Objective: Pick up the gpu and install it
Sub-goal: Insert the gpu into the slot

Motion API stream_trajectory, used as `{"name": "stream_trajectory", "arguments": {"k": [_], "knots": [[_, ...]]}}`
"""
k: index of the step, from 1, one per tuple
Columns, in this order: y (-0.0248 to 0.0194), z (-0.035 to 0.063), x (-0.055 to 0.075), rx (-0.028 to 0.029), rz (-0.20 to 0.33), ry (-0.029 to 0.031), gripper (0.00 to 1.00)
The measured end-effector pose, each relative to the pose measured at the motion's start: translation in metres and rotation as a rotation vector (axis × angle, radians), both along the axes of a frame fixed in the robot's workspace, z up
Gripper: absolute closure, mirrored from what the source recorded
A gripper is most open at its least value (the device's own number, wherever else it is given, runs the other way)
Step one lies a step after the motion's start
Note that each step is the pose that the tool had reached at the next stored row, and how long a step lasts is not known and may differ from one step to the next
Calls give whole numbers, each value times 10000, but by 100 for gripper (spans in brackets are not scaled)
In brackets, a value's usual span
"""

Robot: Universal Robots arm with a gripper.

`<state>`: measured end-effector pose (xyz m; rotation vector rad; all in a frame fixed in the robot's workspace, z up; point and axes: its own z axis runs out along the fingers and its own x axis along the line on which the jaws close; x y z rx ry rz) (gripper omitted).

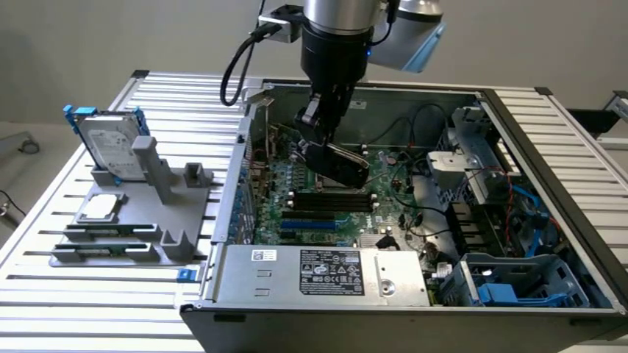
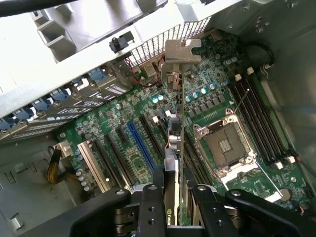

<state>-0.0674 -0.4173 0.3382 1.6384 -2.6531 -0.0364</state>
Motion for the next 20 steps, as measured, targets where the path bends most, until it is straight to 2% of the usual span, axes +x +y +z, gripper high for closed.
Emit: {"name": "stream_trajectory", "arguments": {"k": [8, 10, 11, 16, 20], "knots": [[124, -10, 47, 4, 163, 3, 74], [124, -13, 101, 55, 181, 3, 74], [124, -15, 118, 62, 206, 2, 74], [124, -16, 208, 64, 458, 6, 74], [125, -21, 220, 65, 992, 10, 74]]}}
